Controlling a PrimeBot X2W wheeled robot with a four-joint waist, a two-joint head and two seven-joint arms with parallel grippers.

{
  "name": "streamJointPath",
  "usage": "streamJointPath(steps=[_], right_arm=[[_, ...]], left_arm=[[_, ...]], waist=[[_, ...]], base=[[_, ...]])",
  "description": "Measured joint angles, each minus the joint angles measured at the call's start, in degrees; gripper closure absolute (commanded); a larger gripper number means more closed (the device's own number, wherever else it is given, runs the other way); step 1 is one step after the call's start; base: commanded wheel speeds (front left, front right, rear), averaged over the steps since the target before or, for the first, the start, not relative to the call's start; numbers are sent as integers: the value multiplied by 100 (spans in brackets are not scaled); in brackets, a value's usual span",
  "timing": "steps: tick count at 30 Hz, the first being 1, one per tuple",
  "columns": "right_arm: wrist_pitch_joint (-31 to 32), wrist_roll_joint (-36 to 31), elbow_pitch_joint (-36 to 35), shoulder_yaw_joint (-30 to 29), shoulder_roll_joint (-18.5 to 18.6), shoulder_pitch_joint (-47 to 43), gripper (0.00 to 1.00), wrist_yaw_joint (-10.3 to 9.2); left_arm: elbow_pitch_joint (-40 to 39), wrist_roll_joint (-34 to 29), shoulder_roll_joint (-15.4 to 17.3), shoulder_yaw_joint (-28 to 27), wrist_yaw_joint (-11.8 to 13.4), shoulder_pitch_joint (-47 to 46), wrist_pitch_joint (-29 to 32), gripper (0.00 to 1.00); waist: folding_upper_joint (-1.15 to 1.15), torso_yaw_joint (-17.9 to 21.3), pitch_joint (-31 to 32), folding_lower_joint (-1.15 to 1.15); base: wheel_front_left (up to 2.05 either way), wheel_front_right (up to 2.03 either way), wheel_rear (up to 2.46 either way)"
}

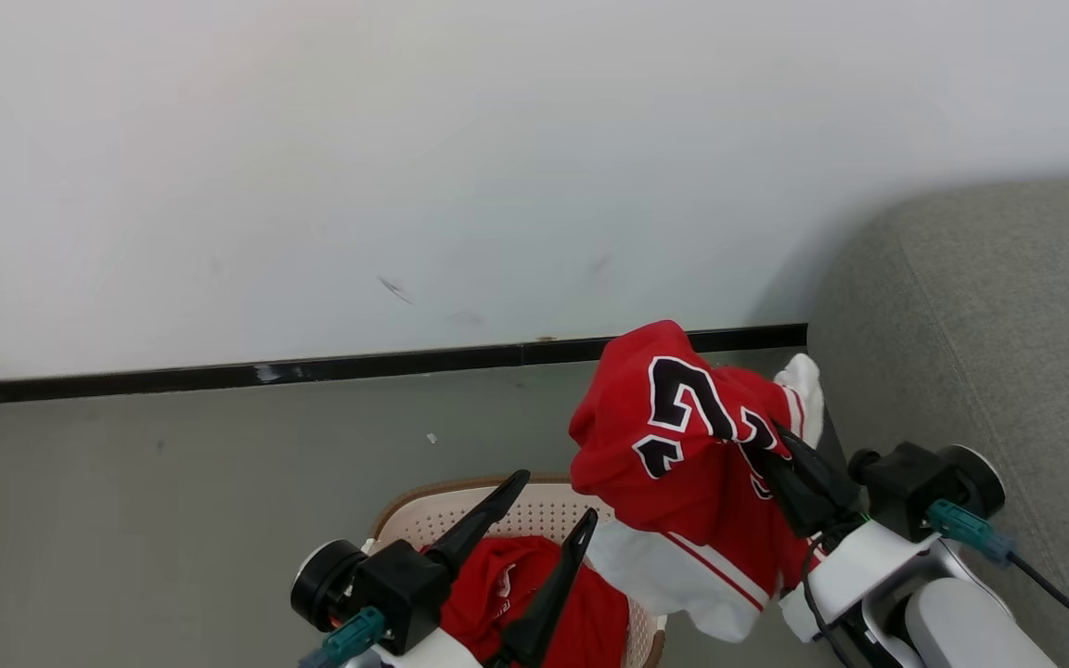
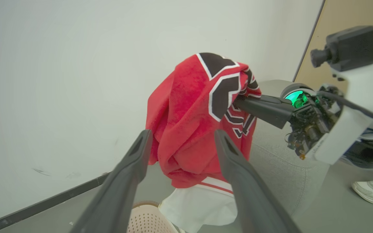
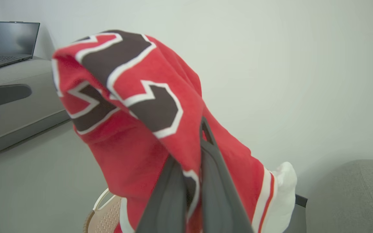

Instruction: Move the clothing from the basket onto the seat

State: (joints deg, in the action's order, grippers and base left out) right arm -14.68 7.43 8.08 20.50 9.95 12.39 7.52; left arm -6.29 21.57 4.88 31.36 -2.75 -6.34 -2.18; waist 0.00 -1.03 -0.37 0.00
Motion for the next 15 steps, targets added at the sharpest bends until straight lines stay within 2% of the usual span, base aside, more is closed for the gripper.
streamJointPath(steps=[15], right_arm=[[0, 38, -336, -962, 63, -654, 100, 0]], left_arm=[[55, 9, -10, 167, -96, 2, -92, 0]], waist=[[0, 719, -72, 0]], base=[[0, 0, 0]])
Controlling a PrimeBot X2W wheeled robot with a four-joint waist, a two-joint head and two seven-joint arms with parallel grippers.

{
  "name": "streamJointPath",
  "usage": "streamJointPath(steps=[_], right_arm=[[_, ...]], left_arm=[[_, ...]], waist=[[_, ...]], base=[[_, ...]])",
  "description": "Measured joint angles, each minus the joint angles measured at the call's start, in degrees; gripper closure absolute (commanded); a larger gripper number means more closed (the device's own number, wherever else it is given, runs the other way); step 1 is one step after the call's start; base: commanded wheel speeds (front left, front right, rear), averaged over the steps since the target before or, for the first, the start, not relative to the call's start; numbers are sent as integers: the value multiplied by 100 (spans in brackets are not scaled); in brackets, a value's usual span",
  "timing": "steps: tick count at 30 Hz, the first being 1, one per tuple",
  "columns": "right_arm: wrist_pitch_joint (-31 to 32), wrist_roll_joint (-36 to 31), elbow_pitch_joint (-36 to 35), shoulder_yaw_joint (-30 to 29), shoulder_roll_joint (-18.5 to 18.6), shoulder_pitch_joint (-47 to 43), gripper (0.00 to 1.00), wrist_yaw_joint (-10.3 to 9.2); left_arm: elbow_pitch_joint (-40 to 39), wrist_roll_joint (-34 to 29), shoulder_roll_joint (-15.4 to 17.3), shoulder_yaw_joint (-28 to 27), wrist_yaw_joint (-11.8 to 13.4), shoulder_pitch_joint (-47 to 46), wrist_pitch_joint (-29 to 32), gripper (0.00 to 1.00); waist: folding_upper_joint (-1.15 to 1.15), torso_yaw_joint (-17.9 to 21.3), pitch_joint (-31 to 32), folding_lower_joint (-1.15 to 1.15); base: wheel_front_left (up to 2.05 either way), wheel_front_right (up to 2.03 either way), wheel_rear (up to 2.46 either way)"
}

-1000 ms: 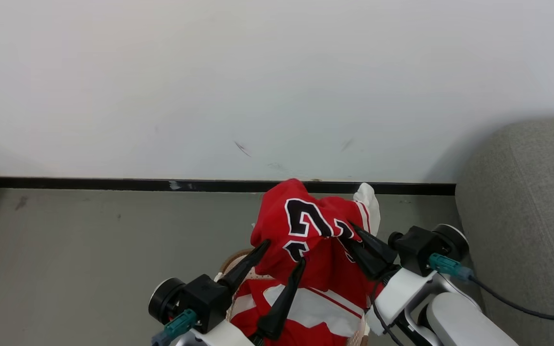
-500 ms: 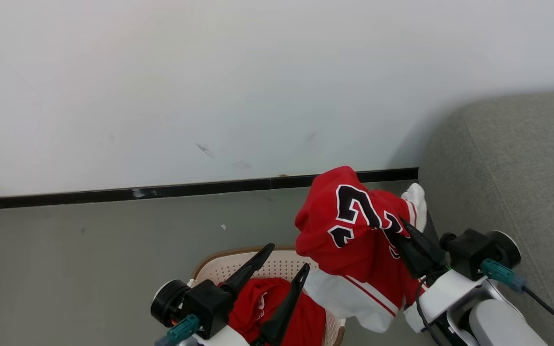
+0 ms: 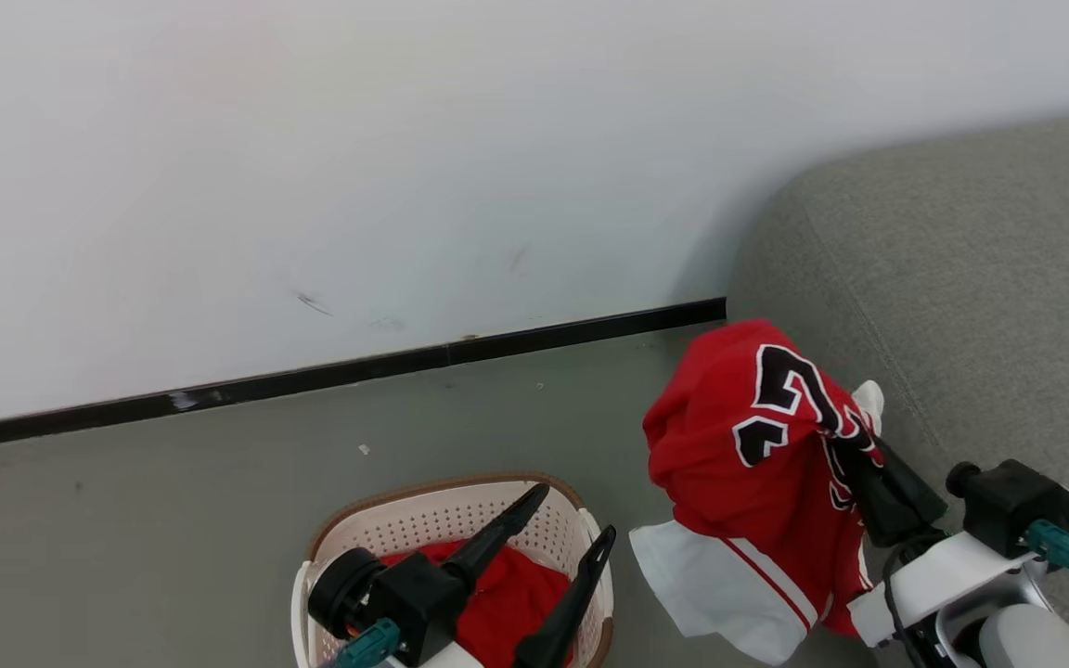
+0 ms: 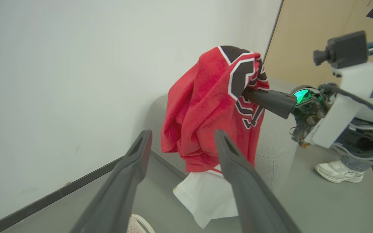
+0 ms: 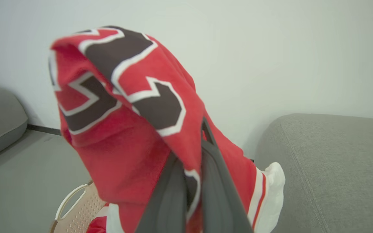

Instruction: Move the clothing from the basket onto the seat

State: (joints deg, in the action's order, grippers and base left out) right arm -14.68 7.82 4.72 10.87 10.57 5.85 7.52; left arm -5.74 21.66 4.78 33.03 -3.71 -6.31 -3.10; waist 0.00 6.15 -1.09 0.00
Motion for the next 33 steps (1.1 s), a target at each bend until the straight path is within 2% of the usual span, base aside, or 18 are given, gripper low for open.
streamJointPath(steps=[10, 18, 27, 33], right_arm=[[0, 566, 157, -549, 71, 12, 100, 0], [74, 1349, 549, -888, 178, 960, 100, -1], [493, 2416, 1225, -2231, 177, 2011, 100, -2], [814, 2685, 1823, -3015, 298, 2751, 100, -2]], left_arm=[[-19, 4, -10, 14, 23, 111, -8, 0], [-176, -102, 25, -8, 105, 114, -9, 0], [-290, -179, 70, 8, 156, 114, -5, 0], [-419, -215, 85, -20, 253, 115, -2, 0]], waist=[[0, 377, -194, 0], [0, 466, -515, 0], [0, 381, -867, 0], [0, 257, -1118, 0]], base=[[0, 0, 0], [0, 0, 0], [0, 0, 0], [0, 0, 0]])
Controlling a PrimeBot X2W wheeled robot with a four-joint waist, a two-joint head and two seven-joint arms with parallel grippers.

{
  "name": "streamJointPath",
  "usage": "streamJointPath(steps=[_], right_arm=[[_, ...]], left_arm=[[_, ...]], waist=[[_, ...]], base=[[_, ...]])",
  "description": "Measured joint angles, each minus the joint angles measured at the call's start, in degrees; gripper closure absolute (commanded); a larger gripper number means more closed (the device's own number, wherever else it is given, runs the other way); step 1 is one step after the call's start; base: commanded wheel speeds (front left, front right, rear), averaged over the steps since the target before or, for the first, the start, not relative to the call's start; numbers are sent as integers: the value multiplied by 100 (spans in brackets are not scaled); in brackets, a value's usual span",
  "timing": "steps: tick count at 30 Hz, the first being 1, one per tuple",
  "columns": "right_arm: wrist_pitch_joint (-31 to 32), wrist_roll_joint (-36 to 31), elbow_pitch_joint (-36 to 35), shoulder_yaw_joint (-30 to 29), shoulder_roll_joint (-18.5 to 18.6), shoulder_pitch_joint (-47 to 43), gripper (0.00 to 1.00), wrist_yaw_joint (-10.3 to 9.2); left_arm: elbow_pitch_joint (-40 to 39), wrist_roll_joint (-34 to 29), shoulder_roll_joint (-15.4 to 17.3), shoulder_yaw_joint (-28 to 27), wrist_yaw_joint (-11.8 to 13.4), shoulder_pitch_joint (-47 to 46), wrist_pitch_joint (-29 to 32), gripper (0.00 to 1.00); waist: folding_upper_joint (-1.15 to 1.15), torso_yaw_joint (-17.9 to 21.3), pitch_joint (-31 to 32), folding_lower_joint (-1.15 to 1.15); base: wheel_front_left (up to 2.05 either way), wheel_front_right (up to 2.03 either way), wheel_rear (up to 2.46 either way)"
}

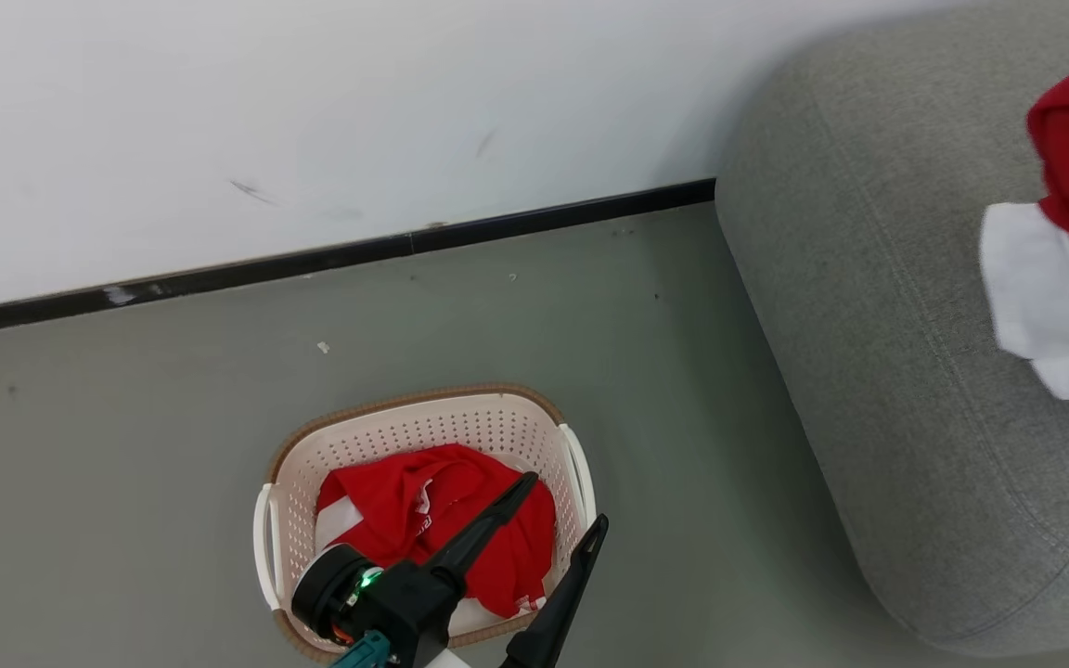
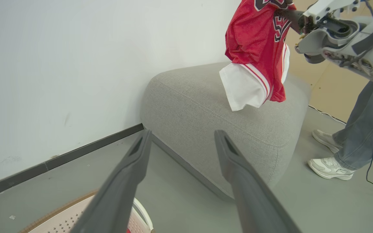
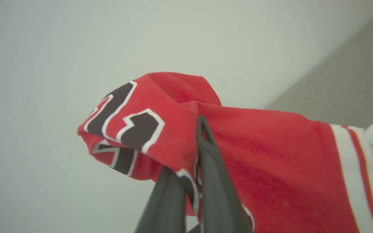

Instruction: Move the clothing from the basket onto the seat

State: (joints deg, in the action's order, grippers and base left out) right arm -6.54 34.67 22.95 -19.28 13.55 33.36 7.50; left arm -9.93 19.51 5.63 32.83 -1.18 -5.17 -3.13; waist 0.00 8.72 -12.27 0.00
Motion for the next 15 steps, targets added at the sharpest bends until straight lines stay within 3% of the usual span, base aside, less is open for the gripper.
streamJointPath(steps=[7, 15], right_arm=[[153, 67, 616, -853, 312, 937, 100, -1], [158, -149, 1150, -1293, 470, 1714, 100, -1]], left_arm=[[-107, -51, 44, 5, 11, 5, 37, 0], [-234, -104, 153, 7, 62, 92, 141, 0]], waist=[[0, -184, -305, 0], [0, -402, -681, 0]], base=[[0, 0, 0], [0, 0, 0]])
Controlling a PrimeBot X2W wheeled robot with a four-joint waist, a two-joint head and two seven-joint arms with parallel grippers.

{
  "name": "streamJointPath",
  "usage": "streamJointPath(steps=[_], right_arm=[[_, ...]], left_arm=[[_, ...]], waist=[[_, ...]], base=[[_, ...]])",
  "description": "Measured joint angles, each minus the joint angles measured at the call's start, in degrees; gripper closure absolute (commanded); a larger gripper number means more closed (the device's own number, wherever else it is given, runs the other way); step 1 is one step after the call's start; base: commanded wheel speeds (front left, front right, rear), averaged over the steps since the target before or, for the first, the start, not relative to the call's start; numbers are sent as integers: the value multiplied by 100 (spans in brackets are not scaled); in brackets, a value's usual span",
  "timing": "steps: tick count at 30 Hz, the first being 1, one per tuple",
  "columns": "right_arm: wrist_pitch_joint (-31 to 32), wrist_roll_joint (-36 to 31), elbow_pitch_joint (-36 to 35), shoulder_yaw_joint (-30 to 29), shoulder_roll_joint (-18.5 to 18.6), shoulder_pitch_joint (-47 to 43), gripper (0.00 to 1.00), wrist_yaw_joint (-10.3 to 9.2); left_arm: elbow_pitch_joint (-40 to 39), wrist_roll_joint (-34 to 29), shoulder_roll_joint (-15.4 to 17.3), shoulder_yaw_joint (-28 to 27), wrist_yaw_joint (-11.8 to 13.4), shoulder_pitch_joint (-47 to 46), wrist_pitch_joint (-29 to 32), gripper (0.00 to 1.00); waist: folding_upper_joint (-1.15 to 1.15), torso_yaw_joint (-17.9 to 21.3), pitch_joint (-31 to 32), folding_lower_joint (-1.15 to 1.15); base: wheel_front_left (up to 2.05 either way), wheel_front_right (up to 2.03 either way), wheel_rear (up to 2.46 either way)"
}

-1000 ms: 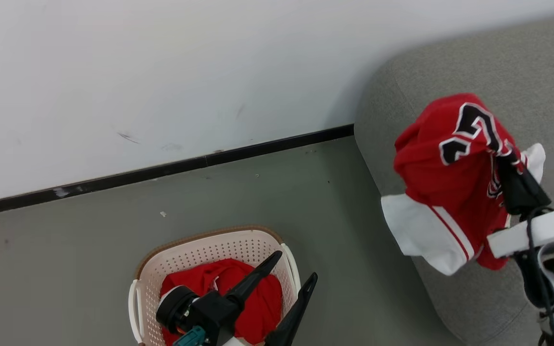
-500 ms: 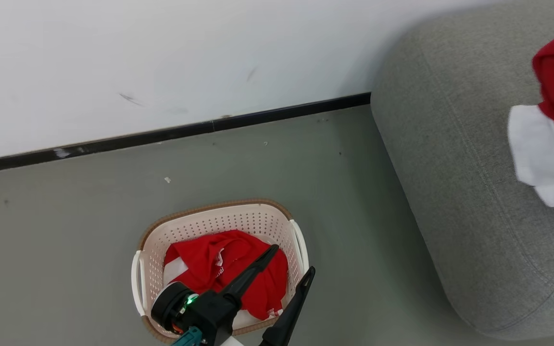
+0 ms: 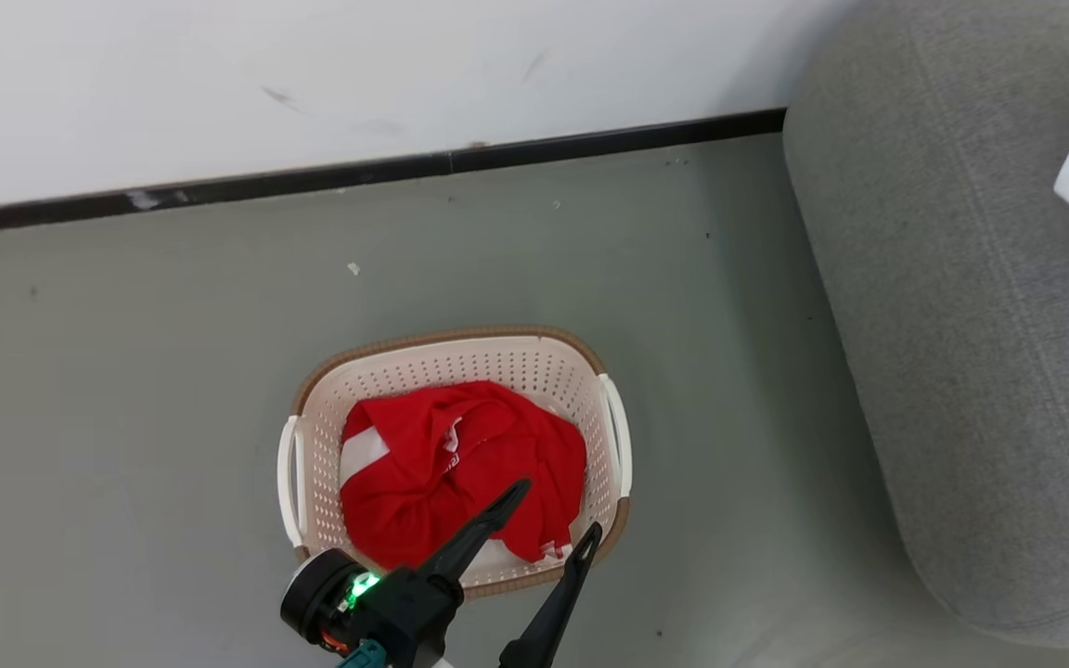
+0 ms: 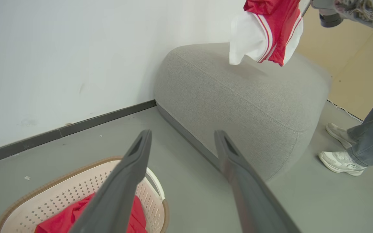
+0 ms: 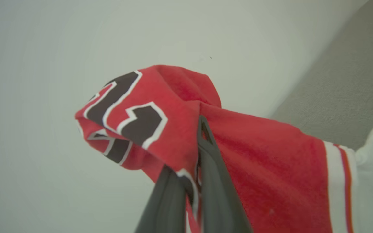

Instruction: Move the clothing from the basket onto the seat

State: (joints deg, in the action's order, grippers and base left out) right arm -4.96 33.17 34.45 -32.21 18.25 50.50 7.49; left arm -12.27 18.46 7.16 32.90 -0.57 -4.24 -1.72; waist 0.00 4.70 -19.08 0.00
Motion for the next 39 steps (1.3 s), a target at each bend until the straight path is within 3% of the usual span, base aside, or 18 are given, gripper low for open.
streamJointPath(steps=[11, 26, 32, 39], right_arm=[[-111, -388, 524, -341, 309, 951, 100, 0], [-318, -503, 611, -906, 917, 2225, 100, 0], [-389, -637, 866, -1218, 1172, 2298, 100, 0], [-526, -756, 1201, -1543, 1193, 2280, 100, 0]], left_arm=[[-261, -100, 78, -38, 44, 0, 66, 0], [-485, -136, 160, -98, 34, -77, 63, 0], [-566, -137, 199, -100, -10, -129, 52, 0], [-627, -148, 249, -131, -14, -214, 38, 0]], waist=[[0, -300, -542, 0], [0, -594, -1166, 0], [0, -673, -1399, 1], [0, -735, -1654, 0]], base=[[0, 0, 0], [0, 0, 0], [0, 0, 0], [0, 0, 0]])
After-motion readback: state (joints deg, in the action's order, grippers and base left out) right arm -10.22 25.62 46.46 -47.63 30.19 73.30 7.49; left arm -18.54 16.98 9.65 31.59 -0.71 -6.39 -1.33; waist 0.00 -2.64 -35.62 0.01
